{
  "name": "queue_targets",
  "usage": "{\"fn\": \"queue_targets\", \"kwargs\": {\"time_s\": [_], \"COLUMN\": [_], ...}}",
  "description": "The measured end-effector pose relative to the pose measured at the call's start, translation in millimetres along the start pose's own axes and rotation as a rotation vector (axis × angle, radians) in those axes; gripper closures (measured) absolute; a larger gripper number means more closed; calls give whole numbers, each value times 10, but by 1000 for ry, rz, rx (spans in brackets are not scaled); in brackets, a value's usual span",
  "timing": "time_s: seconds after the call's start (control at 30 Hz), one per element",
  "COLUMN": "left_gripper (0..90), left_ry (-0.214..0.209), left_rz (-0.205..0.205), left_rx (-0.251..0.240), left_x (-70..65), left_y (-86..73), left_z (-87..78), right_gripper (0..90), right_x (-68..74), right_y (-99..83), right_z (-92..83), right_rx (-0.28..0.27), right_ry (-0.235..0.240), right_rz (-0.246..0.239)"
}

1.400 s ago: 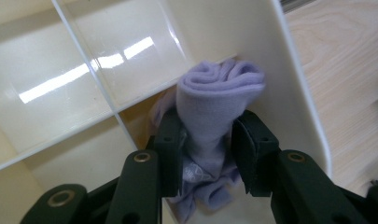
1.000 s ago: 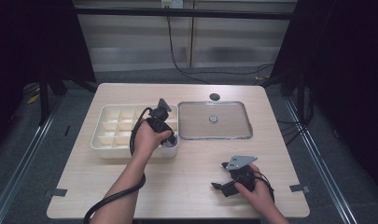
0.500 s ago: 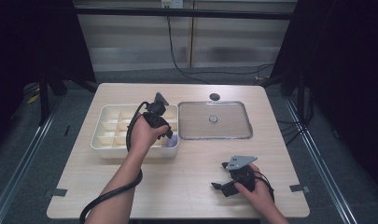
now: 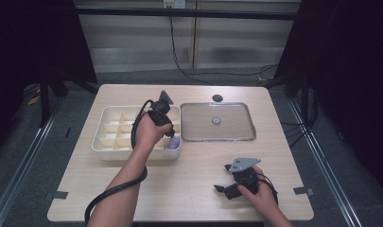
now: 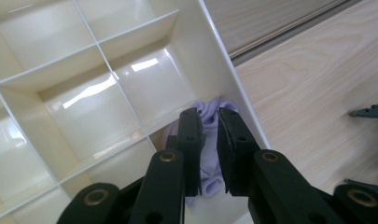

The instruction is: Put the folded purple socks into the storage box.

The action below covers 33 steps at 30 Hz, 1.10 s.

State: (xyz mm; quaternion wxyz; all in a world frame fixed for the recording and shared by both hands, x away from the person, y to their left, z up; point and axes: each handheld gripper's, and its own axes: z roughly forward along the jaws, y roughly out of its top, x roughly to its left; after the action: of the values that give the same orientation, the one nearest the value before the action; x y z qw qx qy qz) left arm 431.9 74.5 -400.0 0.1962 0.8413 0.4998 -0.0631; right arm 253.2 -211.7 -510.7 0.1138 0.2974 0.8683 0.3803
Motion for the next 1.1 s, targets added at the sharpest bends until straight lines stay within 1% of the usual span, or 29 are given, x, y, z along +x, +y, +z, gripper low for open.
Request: {"fn": "queue_targets", "kwargs": {"time_s": [0.03, 0.07, 0.13, 0.17, 0.2, 0.23, 0.27, 0.33, 0.37, 0.43, 0.57, 0.6, 0.63, 0.77, 0.93, 1.1], "left_gripper": [816, 816, 828, 829, 835, 843, 851, 876, 886, 900, 900, 900, 900, 900, 900, 900], "left_ry": [4, 1, 2, 8, 2, 8, 10, 2, 6, 1, 2, 2, 8, 3, 15, 9], "left_rz": [3, -4, 3, 2, 2, -3, 3, 0, 1, -8, -2, -11, -4, -10, -7, -9], "left_rx": [6, 4, 17, 19, 27, 30, 34, 41, 43, 51, 62, 59, 62, 74, 80, 85], "left_x": [0, -6, -7, -11, -12, -17, -15, -14, -14, -19, -8, -11, -4, 6, 21, 44], "left_y": [10, 17, 35, 45, 55, 65, 72, 88, 99, 116, 145, 146, 148, 135, 114, 80], "left_z": [0, 4, 2, 1, -1, 0, -4, -9, -11, -1, 33, 46, 60, 126, 179, 225], "right_gripper": [128, 128, 128, 128, 128, 128, 128, 128, 128, 128, 128, 128, 127, 125, 125, 125], "right_x": [0, 1, 0, 1, 1, 1, 1, 1, 1, 1, 1, 1, 1, -3, -3, -3], "right_y": [0, 0, 0, 0, 0, 0, 0, 0, 0, 1, 0, 0, 1, 4, 4, 4], "right_z": [0, -1, 0, -1, -1, -1, 0, -1, -1, -1, -1, -1, 0, 2, 3, 3], "right_rx": [0, 0, 0, 1, 0, 0, 0, 1, 1, 1, 1, 1, 1, 3, 2, 2], "right_ry": [0, 0, 0, 0, 0, 0, 0, 0, 0, 0, 1, 1, 1, 5, 5, 5], "right_rz": [0, 2, 0, 2, 1, 1, 1, 2, 1, 2, 2, 2, 2, 0, -1, 0]}}
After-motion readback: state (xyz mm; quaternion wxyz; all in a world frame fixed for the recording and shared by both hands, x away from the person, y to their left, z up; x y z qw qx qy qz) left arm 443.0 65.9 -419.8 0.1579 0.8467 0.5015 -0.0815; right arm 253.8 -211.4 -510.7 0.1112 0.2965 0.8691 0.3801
